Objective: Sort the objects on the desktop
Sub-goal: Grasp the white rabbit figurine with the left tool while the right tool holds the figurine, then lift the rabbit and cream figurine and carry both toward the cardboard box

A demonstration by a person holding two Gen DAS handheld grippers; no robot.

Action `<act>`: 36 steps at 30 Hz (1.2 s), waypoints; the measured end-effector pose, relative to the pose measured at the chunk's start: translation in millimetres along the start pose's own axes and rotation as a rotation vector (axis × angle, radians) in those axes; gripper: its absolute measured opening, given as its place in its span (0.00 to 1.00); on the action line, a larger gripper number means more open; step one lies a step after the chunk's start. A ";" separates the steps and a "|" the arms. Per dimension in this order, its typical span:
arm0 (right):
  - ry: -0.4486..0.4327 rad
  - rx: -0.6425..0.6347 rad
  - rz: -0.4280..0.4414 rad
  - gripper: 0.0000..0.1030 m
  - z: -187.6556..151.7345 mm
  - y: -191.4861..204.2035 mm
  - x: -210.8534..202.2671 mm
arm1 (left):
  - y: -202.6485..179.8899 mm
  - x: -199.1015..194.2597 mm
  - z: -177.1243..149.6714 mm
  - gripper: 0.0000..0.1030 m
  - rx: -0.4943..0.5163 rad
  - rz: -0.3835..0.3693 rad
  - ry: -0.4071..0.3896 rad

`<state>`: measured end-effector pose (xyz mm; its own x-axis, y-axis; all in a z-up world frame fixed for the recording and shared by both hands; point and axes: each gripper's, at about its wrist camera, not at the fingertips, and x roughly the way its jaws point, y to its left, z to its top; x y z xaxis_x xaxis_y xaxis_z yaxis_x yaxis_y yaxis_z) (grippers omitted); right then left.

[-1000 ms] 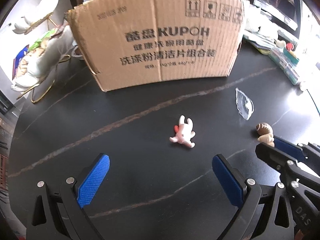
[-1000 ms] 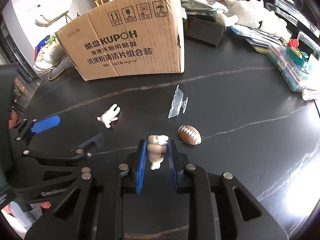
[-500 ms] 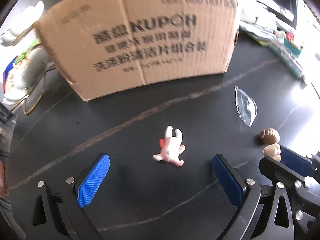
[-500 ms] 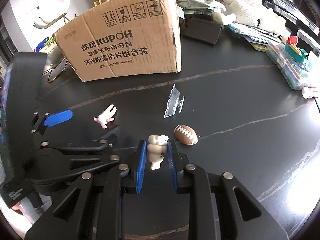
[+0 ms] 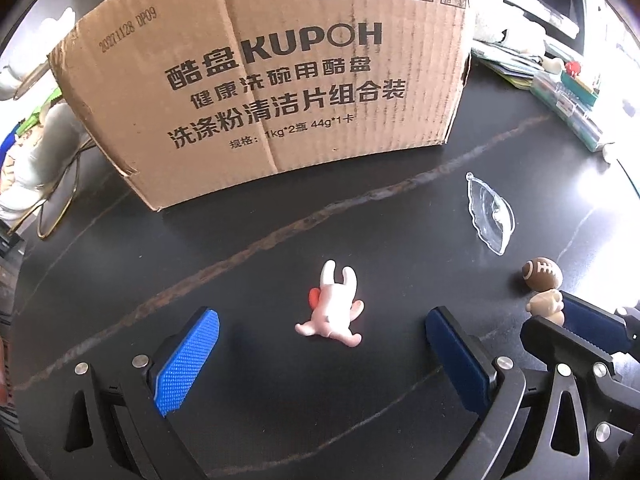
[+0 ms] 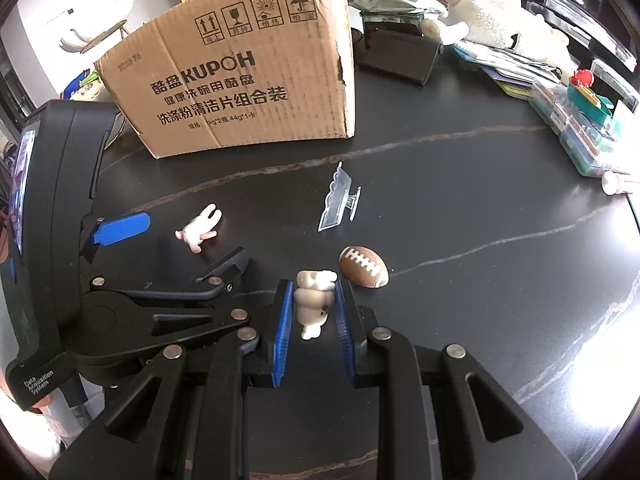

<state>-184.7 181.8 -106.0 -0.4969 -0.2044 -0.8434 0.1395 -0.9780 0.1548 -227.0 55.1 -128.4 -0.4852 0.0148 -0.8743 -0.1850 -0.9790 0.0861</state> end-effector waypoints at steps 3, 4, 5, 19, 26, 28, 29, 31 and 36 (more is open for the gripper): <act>0.000 0.000 0.002 0.19 -0.1 0.2 -0.2 | 1.9 -0.2 -0.4 1.00 -0.015 -0.004 0.005; 0.000 0.000 0.003 0.19 0.0 -0.1 -0.1 | 2.8 0.1 -0.1 1.00 -0.024 -0.006 0.013; 0.001 0.000 0.004 0.19 -0.1 -0.3 -0.1 | 4.2 0.5 0.2 1.00 -0.038 -0.012 0.023; -0.004 0.007 0.009 0.19 0.0 -2.4 -1.7 | 2.7 -9.6 6.5 0.46 -0.004 -0.095 0.020; -0.009 0.006 0.012 0.19 0.1 -1.9 -3.2 | 4.8 -15.0 6.9 0.26 -0.005 -0.103 0.028; -0.009 0.005 0.012 0.19 0.2 -1.8 -3.3 | 5.4 -18.8 5.5 0.26 -0.006 -0.095 0.010; -0.009 0.005 0.012 0.19 0.2 -1.7 -3.4 | 1.7 -24.2 3.1 0.26 0.001 -0.089 0.002; -0.010 0.005 0.012 0.19 0.3 -1.6 -3.5 | -9.3 -38.9 0.2 0.26 0.013 -0.078 -0.006; -0.018 0.010 0.012 0.19 0.9 -2.8 -5.7 | -19.0 -31.8 3.8 0.26 0.025 -0.065 -0.019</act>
<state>-183.0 185.6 -101.1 -0.5104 -0.2169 -0.8321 0.1370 -0.9758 0.1703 -211.3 74.0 -100.4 -0.4872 0.0827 -0.8694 -0.2384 -0.9703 0.0413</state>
